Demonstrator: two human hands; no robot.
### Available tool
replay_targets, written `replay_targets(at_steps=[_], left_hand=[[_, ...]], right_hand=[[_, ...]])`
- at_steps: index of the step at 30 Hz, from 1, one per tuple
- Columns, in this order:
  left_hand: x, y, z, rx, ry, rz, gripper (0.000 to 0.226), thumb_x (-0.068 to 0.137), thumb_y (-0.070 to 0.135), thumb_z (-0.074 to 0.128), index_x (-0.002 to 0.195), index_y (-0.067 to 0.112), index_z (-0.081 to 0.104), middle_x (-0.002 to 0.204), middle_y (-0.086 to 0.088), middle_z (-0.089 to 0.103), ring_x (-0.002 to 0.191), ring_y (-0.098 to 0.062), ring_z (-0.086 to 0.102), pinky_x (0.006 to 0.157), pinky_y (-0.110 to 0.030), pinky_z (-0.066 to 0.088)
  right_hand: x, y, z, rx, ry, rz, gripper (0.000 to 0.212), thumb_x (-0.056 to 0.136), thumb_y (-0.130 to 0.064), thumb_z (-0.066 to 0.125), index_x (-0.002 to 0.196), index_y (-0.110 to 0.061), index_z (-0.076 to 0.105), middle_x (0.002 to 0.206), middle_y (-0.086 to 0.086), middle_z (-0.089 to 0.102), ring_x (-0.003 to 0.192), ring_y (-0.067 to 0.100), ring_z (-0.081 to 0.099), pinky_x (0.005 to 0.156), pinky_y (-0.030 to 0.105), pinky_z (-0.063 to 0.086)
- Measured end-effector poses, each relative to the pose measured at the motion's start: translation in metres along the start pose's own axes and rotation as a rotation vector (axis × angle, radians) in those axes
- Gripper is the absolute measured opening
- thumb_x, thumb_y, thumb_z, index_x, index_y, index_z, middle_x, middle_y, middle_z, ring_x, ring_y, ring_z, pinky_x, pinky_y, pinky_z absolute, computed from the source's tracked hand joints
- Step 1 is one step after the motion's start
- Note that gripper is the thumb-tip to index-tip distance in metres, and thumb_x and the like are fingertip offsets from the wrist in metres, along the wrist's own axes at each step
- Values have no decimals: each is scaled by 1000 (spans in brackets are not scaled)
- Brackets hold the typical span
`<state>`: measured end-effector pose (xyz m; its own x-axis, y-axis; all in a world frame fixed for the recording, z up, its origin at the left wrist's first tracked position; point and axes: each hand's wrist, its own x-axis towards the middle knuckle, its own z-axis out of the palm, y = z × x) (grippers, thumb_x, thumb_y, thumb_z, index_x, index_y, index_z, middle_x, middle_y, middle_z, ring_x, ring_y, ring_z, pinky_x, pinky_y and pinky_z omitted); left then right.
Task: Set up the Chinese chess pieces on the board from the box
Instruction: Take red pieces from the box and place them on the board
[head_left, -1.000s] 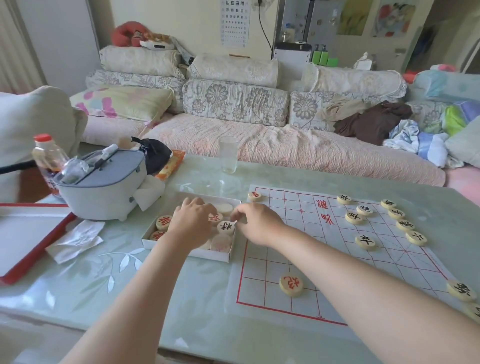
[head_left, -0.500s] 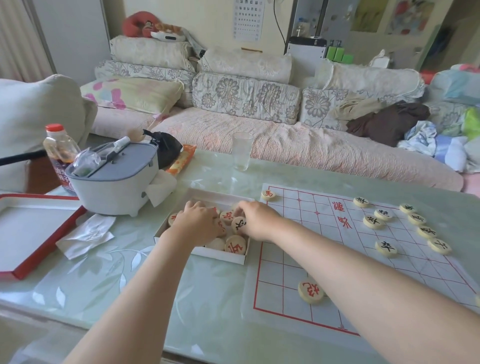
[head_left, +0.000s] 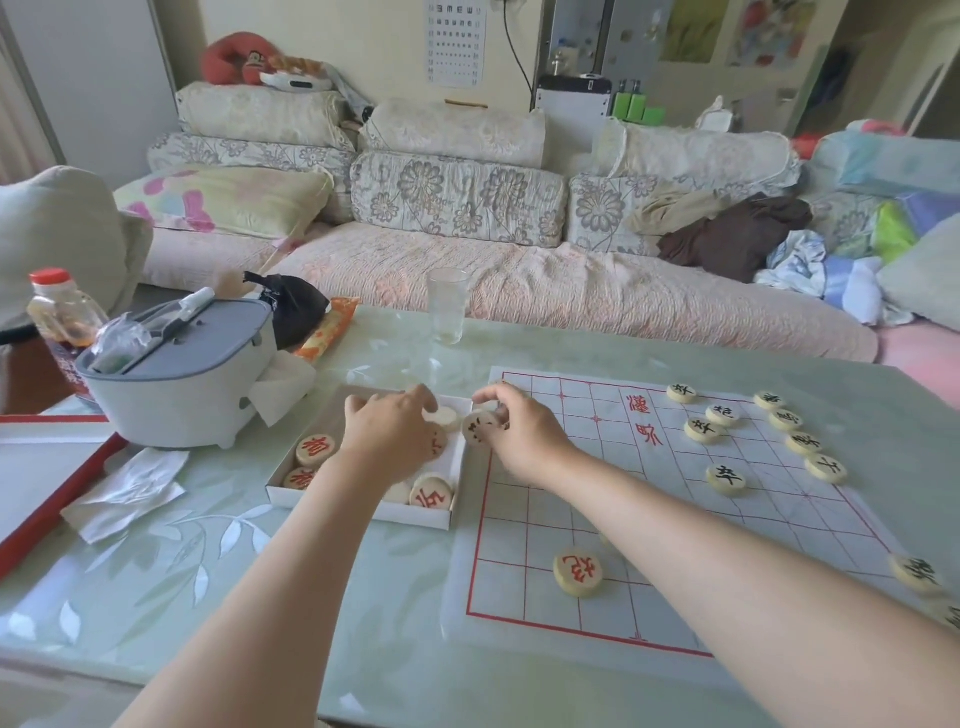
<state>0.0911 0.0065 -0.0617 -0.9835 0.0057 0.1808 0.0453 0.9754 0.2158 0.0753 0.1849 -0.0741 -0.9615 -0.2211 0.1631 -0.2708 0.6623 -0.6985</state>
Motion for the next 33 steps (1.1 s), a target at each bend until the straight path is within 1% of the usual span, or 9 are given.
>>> replay_targets(at_steps=[3, 7, 10, 13, 18, 22, 25, 27, 33], left_hand=[[0, 29, 0, -279, -43, 36, 25, 96, 20, 46, 117, 31, 53, 108, 2, 60, 85, -20, 61, 72, -33, 49], [-5, 80, 15, -344, -192, 126, 28, 95, 18, 46, 111, 33, 63, 112, 1, 61, 85, -18, 61, 66, -28, 50], [-6, 116, 29, -353, -275, 182, 30, 97, 15, 42, 112, 31, 62, 109, 0, 62, 73, -15, 57, 53, -23, 44], [-4, 139, 41, -293, -306, 218, 30, 98, 14, 41, 115, 30, 60, 114, -1, 59, 83, -18, 60, 61, -27, 48], [1, 154, 56, -190, -298, 246, 41, 94, 2, 43, 118, 34, 55, 113, 2, 54, 84, -18, 62, 65, -30, 55], [7, 161, 61, -193, -335, 218, 34, 96, 13, 44, 121, 32, 58, 113, 0, 51, 85, -19, 61, 63, -24, 51], [7, 163, 62, -142, -408, 236, 42, 90, 27, 58, 132, 31, 53, 124, -2, 49, 94, -18, 54, 77, -24, 46], [7, 163, 63, -108, -426, 239, 51, 86, 26, 65, 135, 30, 50, 125, -3, 48, 95, -18, 50, 81, -26, 46], [6, 169, 63, -199, -364, 196, 58, 85, 28, 70, 137, 24, 45, 126, -1, 51, 95, -16, 51, 71, -22, 40]], right_hand=[[-11, 17, -24, -27, -43, 43, 23, 96, -17, 56, 113, -30, 65, 80, -12, 56, 71, 11, 56, 57, 19, 41], [-32, 50, -56, -114, -95, 149, 21, 97, -21, 55, 112, -32, 64, 85, -12, 54, 73, 4, 51, 57, 19, 36], [-48, 76, -83, -142, -61, 219, 23, 98, -19, 53, 117, -31, 61, 87, -13, 51, 82, 8, 52, 61, 19, 37], [-63, 99, -107, -170, -60, 299, 27, 98, -18, 53, 121, -30, 59, 104, -8, 56, 99, 16, 55, 71, 24, 41], [-78, 122, -130, -183, -157, 343, 46, 91, -21, 68, 134, -27, 53, 131, -2, 56, 106, 14, 56, 81, 23, 43], [-76, 126, -131, -290, -181, 284, 57, 88, -27, 73, 140, -25, 50, 144, -1, 47, 126, 18, 52, 97, 25, 41], [-77, 126, -129, -344, -187, 240, 56, 88, -32, 71, 140, -23, 51, 145, -1, 46, 129, 17, 49, 102, 28, 40], [-78, 126, -128, -349, -180, 209, 54, 88, -33, 70, 138, -23, 52, 141, -2, 49, 126, 16, 51, 100, 28, 42], [-93, 132, -153, -337, -22, 150, 39, 91, -46, 62, 124, -27, 54, 125, -10, 54, 109, 12, 55, 87, 32, 46]])
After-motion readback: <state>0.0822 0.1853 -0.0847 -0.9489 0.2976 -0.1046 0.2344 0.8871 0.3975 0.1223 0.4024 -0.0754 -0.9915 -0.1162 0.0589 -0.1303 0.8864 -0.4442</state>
